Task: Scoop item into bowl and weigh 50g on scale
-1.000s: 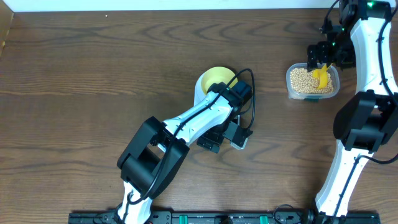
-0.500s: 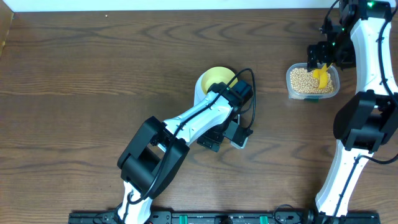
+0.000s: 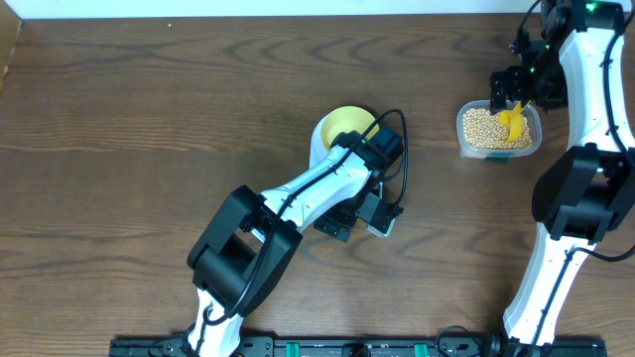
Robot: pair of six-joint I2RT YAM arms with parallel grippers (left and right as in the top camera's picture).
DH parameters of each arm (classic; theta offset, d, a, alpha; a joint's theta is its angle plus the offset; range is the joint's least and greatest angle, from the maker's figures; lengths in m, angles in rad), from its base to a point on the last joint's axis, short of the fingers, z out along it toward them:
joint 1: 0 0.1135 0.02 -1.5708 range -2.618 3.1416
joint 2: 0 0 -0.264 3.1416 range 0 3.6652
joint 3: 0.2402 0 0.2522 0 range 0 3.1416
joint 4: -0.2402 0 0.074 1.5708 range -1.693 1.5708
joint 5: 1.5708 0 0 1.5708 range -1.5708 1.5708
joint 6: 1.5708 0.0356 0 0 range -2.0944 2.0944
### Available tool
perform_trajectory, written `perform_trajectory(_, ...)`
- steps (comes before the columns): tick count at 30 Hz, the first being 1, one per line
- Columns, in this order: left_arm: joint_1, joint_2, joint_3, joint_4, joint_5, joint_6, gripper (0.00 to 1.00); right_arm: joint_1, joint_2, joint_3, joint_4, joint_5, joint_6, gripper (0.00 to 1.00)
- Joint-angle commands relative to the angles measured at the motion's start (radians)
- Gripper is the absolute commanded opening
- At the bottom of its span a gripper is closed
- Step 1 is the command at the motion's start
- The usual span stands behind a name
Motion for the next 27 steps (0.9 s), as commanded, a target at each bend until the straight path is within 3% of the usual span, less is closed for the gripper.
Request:
perform_trajectory(1, 0.015, 0.053, 0.001, 0.002, -0.01, 0.02, 0.98, 0.001, 0.013, 0.008, -0.001, 0.008, 0.003, 0.99)
perform_trajectory(14, 0.014, 0.055, 0.002, 0.014, -0.016, 0.043, 0.99, 0.001, 0.013, 0.008, -0.001, 0.008, 0.003, 0.99)
perform_trajectory(27, 0.014, 0.055, 0.003, 0.04, -0.018, 0.053, 0.89, 0.001, 0.013, 0.008, -0.001, 0.008, 0.003, 0.99)
